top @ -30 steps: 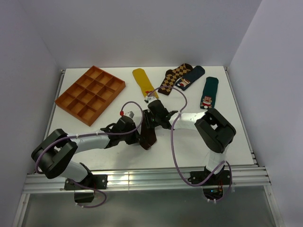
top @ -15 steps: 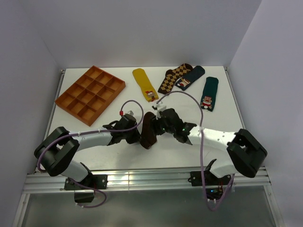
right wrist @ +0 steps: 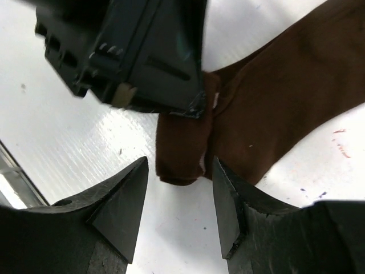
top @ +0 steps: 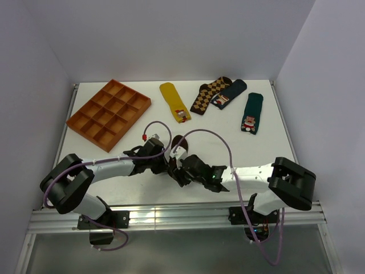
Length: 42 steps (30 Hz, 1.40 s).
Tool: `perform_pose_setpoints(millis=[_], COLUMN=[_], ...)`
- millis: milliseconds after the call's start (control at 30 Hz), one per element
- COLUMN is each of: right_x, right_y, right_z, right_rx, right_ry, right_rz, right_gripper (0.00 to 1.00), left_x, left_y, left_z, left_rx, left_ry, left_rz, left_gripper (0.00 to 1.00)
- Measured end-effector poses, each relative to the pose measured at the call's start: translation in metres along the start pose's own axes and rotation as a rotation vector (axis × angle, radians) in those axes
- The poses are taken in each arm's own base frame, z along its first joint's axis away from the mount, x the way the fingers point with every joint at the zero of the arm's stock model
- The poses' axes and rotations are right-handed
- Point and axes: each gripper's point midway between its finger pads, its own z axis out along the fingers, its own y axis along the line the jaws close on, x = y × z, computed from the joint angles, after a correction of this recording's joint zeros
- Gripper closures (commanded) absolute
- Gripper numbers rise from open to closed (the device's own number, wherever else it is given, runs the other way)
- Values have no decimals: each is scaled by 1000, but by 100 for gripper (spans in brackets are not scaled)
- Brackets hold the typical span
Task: Roll the socks
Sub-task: Roll the sock at the center of the board.
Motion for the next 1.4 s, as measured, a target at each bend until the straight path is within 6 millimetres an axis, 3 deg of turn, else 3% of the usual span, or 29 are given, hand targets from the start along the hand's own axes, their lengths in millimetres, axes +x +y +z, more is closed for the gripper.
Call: perform_pose_setpoints(millis=[300,433,733,833,867,933,967,1033,1200,1400], right_x=[8,8,12,11,11,11,10,8,5,-4], right_y=[14,18,13,15,15,16,16,14,10,7], right_z=[9,13,24,25,26,26,27,27,26,21], right_rx=[34,58,122,115,106,84,65,27,-84,-173], right_ry=[25,33,68,71,73,77,82,92,137,191], right_rz=[-98,-138,-158,-148,-138,-116,-99,-57,38,86], right_gripper=[46,52,96,100,100,100,100,100,100,100], left_x=[0,0,-2,-4,-4,-4,-4,-6,-16,-28], left_y=[0,0,5,9,10,14,17,20,30,44], left_z=[0,0,-3,-4,-5,-7,-9,-13,-30,-47], left_rx=[0,-1,-6,-7,-8,-10,-13,-12,-12,9], left_ry=[1,1,-7,-12,-13,-18,-21,-32,-101,-187], left_rz=[-3,-3,-34,-45,-47,-53,-60,-73,-103,-134], left_gripper=[100,100,97,86,74,60,46,30,25,31])
